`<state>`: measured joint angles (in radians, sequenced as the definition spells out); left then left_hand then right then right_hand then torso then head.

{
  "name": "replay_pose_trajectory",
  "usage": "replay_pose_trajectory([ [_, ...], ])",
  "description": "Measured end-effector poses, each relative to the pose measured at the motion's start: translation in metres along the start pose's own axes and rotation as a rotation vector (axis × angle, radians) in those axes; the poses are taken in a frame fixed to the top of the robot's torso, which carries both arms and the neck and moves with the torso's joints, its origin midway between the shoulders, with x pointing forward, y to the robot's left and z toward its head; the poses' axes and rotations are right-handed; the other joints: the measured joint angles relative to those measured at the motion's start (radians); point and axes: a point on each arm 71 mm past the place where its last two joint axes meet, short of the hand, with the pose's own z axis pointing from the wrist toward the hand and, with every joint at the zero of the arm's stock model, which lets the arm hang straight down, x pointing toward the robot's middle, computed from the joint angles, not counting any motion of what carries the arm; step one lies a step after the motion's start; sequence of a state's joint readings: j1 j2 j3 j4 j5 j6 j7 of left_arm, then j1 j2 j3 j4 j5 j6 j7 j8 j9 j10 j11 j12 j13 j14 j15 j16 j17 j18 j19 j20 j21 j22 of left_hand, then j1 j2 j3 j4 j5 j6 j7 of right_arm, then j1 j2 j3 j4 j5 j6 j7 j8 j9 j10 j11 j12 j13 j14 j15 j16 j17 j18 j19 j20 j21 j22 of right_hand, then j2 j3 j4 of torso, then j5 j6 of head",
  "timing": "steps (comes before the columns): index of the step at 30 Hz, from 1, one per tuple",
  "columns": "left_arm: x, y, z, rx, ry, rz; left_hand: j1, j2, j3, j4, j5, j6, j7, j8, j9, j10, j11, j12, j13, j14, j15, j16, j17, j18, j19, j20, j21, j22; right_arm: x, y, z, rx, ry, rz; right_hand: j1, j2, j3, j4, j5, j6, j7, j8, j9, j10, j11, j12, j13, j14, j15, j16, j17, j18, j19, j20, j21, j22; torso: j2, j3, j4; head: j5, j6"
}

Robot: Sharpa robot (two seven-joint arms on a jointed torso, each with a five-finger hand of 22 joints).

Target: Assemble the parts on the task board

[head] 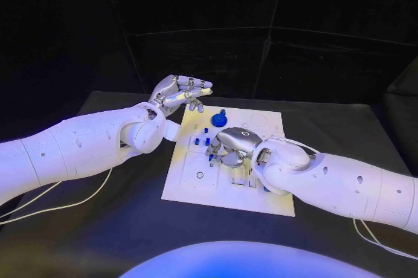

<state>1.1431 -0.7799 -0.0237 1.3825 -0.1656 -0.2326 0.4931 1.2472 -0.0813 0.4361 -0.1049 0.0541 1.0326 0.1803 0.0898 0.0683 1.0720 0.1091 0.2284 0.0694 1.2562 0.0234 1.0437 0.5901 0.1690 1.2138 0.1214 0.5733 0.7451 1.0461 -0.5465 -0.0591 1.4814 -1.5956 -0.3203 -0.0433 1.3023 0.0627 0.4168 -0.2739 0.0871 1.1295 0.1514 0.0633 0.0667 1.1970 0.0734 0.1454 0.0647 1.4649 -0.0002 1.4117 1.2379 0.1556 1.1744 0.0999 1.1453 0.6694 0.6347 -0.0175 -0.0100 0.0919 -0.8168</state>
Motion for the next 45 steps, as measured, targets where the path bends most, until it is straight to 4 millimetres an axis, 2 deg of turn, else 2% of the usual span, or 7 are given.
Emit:
replay_pose_trajectory([
  [9, 0.000, 0.000, 0.000, -0.001, 0.000, 0.000, 0.000, 0.000, 0.000, 0.000, 0.000, 0.000, 0.000, 0.000, 0.000, 0.000, 0.000, 0.000, 0.000, 0.000, 0.000, 0.000, 0.000, 0.000, 0.000, 0.000, 0.000, 0.000, 0.007, -0.001, 0.000, 0.003, 0.033, -0.015, 0.000, 0.000, 0.003, 0.003, 0.000, 0.000, 0.000, -0.003, -0.001, 0.000, 0.000, 0.000, 0.000, 0.000, 0.000, 0.000, 0.000, 0.000, 0.000, 0.000, 0.000, -0.001, 0.000, 0.0000, 0.0000, 0.004, -0.006],
  [39, 0.000, 0.001, 0.000, -0.003, 0.000, 0.000, 0.000, 0.000, 0.000, 0.000, 0.000, 0.000, 0.000, 0.000, 0.000, 0.000, 0.000, 0.000, 0.000, 0.000, 0.000, 0.001, -0.003, 0.000, 0.000, 0.000, -0.004, -0.002, 0.013, -0.001, 0.004, 0.013, 0.075, -0.057, -0.004, -0.004, 0.006, 0.006, 0.000, -0.003, -0.002, -0.002, -0.001, -0.002, 0.002, -0.004, 0.000, 0.000, 0.000, 0.000, -0.002, 0.000, 0.000, 0.000, 0.000, -0.005, 0.000, -0.0004, -0.0006, 0.006, -0.013],
  [42, 0.000, 0.001, 0.000, -0.004, 0.001, -0.001, 0.000, 0.000, 0.000, 0.000, 0.000, 0.000, 0.000, 0.000, 0.000, 0.000, 0.000, 0.000, 0.000, 0.000, 0.000, 0.001, -0.003, 0.000, 0.000, 0.000, -0.004, -0.002, 0.013, -0.001, 0.005, 0.013, 0.077, -0.063, -0.012, -0.012, 0.006, 0.006, 0.000, -0.005, -0.001, -0.002, -0.001, -0.004, 0.004, -0.004, 0.000, 0.000, 0.000, 0.000, -0.005, 0.000, -0.002, 0.002, 0.000, -0.008, 0.000, -0.0005, -0.0006, 0.006, -0.013],
  [45, 0.000, 0.001, 0.000, -0.004, 0.001, -0.001, 0.000, 0.000, 0.000, 0.000, 0.000, 0.000, 0.000, 0.000, 0.000, 0.000, 0.000, 0.000, 0.000, 0.000, 0.000, 0.001, -0.003, 0.000, 0.000, 0.000, -0.004, -0.002, 0.014, 0.000, 0.005, 0.013, 0.083, -0.068, -0.027, -0.027, 0.011, 0.011, 0.001, -0.014, 0.008, -0.002, 0.000, -0.025, 0.016, -0.023, -0.002, 0.000, 0.000, 0.000, -0.009, 0.000, -0.010, 0.003, 0.000, -0.016, 0.000, -0.0005, -0.0006, 0.006, -0.014],
])
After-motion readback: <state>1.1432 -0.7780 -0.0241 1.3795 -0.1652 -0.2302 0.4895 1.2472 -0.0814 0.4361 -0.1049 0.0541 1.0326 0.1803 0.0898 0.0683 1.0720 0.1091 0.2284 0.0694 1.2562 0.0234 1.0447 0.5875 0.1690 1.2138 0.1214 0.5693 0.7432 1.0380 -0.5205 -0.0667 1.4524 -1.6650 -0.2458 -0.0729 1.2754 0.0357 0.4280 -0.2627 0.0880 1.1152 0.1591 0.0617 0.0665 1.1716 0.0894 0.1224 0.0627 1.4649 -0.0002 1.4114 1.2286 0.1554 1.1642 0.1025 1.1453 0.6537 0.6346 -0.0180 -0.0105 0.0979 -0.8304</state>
